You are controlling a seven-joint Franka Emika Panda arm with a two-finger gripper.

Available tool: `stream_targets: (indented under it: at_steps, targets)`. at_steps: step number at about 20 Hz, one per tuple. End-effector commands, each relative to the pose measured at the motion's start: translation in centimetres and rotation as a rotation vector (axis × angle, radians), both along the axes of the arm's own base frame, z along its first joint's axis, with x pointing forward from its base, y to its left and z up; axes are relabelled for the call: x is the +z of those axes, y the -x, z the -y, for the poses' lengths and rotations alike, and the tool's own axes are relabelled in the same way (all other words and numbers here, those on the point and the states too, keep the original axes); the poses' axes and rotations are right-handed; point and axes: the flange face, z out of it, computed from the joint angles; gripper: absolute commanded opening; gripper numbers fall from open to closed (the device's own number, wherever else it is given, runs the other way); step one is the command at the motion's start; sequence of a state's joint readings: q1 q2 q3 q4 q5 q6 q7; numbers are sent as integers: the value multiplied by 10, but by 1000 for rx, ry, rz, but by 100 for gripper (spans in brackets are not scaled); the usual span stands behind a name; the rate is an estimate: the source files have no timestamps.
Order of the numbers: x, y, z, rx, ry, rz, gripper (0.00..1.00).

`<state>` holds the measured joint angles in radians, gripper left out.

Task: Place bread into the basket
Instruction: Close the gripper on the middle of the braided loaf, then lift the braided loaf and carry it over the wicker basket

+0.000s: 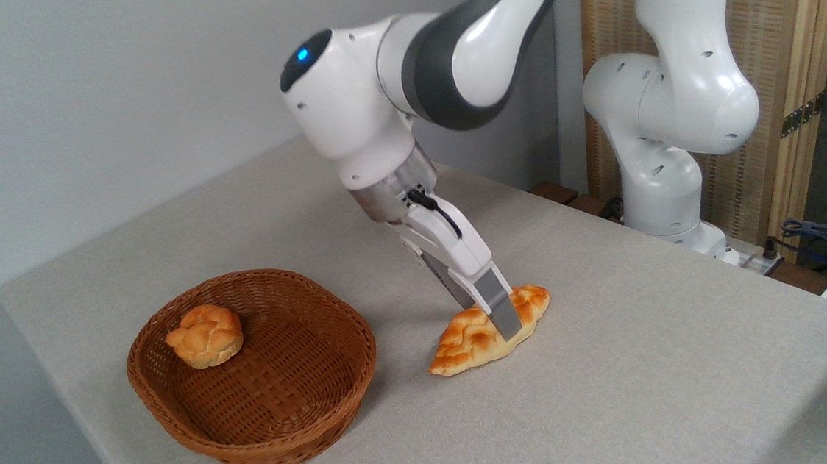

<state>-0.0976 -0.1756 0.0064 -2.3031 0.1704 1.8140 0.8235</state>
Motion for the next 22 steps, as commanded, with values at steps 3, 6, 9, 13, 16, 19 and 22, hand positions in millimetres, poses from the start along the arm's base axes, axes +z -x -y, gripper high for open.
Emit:
stream_targets:
  at_steps: [3,6,9,13,16,19,22]
  targets:
    - [-23,2,3,-43,-2,31,56]
    - [-22,1,3,-46,0,35,34]
    - [-23,0,2,-54,-7,37,34]
    - [-23,-1,1,-68,-27,35,34]
    - [-13,-4,3,-67,-30,44,34]
    - [44,-17,21,-67,-52,-5,32]
    - [106,-47,35,-28,2,4,33]
